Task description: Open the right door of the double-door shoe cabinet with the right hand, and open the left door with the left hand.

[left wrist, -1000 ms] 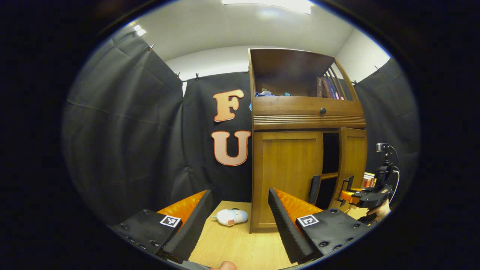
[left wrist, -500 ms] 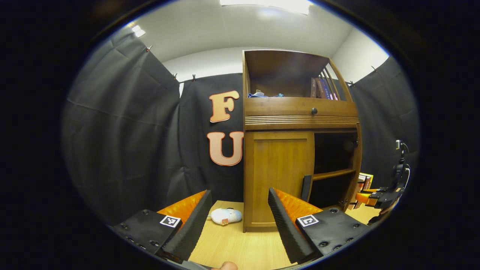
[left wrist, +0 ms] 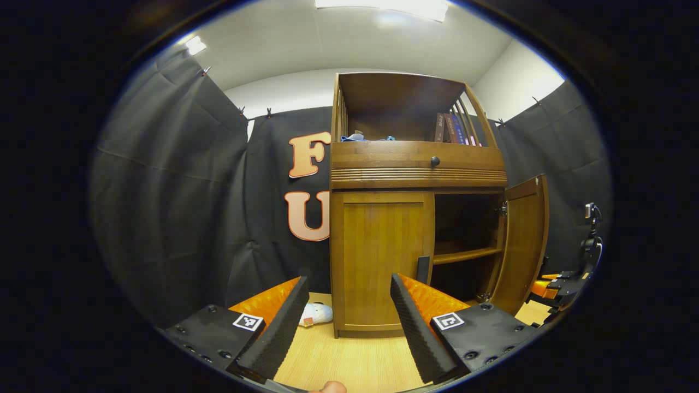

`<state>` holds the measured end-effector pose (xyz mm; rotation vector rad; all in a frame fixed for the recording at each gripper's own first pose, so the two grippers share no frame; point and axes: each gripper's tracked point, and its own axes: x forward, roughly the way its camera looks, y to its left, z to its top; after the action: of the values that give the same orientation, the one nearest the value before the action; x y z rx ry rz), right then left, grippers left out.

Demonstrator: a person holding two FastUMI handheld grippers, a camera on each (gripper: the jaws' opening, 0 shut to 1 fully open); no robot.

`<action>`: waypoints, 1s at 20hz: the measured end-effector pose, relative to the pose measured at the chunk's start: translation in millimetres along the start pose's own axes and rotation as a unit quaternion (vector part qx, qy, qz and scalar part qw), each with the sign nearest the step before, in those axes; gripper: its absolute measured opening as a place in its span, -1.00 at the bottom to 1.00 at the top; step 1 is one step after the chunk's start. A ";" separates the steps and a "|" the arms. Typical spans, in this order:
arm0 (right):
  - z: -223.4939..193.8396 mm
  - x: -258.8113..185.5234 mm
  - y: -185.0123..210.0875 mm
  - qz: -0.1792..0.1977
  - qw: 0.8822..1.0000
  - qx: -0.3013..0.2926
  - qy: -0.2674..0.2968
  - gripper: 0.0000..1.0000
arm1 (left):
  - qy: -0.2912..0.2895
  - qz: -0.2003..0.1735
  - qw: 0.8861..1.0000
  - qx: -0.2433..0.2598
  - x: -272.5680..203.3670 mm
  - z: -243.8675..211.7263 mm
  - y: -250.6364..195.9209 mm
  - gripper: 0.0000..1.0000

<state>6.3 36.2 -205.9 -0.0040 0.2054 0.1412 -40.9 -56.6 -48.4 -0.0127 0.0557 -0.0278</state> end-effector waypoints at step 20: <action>0.0 -10.2 -100.9 -0.008 1.000 0.022 -0.010 -0.89 | 0.016 -0.048 0.999 0.007 34.8 -18.9 -84.0 0.90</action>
<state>10.6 -65.2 -204.8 0.0391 0.1891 0.1200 -9.5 -141.8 -68.1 0.0001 0.0864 -0.1238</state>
